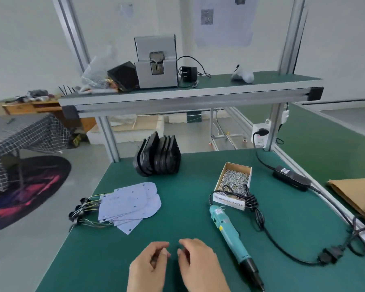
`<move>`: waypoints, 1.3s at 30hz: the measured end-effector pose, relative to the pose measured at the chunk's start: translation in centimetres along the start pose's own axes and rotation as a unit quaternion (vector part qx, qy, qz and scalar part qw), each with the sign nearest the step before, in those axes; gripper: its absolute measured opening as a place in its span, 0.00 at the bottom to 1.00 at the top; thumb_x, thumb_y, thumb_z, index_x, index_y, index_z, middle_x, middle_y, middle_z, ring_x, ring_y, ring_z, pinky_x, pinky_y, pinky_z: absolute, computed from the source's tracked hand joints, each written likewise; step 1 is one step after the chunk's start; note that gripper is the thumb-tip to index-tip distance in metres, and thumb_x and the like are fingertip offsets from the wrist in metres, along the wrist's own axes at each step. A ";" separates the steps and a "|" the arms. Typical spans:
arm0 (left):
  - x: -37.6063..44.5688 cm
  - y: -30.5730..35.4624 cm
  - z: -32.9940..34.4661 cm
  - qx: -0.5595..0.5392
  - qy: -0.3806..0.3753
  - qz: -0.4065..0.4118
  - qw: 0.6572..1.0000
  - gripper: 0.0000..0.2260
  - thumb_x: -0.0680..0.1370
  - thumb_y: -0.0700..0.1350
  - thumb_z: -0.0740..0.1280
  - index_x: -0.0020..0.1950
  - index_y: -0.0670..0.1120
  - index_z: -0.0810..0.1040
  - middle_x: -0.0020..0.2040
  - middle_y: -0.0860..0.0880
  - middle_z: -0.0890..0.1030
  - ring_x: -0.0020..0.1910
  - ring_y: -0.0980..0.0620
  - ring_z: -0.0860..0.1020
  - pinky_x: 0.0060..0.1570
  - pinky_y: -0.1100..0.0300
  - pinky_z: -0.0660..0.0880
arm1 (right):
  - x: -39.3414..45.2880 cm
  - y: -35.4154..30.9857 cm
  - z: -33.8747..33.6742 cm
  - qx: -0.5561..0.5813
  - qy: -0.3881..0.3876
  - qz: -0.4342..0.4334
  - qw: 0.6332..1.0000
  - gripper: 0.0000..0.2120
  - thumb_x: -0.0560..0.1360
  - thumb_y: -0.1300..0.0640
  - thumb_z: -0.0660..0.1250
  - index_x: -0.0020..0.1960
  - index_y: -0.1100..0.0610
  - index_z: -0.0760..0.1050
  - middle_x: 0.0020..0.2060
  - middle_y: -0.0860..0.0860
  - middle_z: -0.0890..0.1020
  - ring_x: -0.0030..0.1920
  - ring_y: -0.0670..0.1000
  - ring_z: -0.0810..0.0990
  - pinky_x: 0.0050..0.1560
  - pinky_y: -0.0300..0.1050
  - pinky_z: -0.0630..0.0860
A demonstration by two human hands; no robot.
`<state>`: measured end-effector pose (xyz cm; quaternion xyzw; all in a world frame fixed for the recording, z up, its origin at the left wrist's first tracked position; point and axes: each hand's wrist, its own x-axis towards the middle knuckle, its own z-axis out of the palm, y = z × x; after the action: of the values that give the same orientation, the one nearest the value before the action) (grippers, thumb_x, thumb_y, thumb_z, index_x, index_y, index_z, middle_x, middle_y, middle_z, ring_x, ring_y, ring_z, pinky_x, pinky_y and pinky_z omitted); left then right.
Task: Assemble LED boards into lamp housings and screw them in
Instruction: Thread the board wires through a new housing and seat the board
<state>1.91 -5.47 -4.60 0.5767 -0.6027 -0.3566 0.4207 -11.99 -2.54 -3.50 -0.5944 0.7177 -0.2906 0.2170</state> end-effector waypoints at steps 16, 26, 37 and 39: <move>0.6 -0.4 -0.1 0.032 0.050 0.059 0.996 0.21 0.73 0.28 0.73 0.34 0.56 0.86 0.28 0.56 0.82 0.24 0.52 0.77 0.30 0.65 0.76 | 26.1 -5.3 -2.8 0.158 0.117 0.091 0.976 0.19 0.82 0.55 0.60 0.33 0.57 0.63 0.29 0.52 0.71 0.30 0.54 0.70 0.34 0.48 0.67; 0.7 0.8 -1.6 0.043 -0.054 0.074 0.995 0.15 0.77 0.28 0.69 0.49 0.47 0.88 0.33 0.50 0.85 0.32 0.56 0.82 0.41 0.66 0.77 | 28.3 -5.7 -1.1 0.176 0.056 0.049 0.982 0.11 0.83 0.59 0.62 0.62 0.61 0.77 0.51 0.58 0.84 0.46 0.58 0.87 0.52 0.53 0.82; 0.4 -1.4 -0.1 -0.018 0.013 0.031 0.999 0.21 0.78 0.35 0.70 0.48 0.64 0.83 0.35 0.55 0.85 0.30 0.51 0.82 0.40 0.55 0.82 | 24.7 -4.1 -3.5 0.118 0.131 0.014 0.984 0.10 0.82 0.55 0.65 0.59 0.60 0.78 0.49 0.54 0.82 0.50 0.57 0.82 0.52 0.56 0.81; 0.3 -1.3 -0.2 -0.039 0.010 0.020 0.999 0.20 0.79 0.35 0.69 0.47 0.63 0.84 0.36 0.54 0.86 0.32 0.48 0.82 0.39 0.53 0.82 | 22.4 -3.6 -4.2 0.115 0.144 -0.001 0.983 0.10 0.81 0.55 0.66 0.58 0.59 0.79 0.49 0.52 0.82 0.50 0.56 0.81 0.52 0.54 0.80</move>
<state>2.61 -5.90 -5.72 0.5514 -0.5952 -0.3657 0.4559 -16.54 -24.26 2.78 -0.5179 0.7026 -0.4545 0.1779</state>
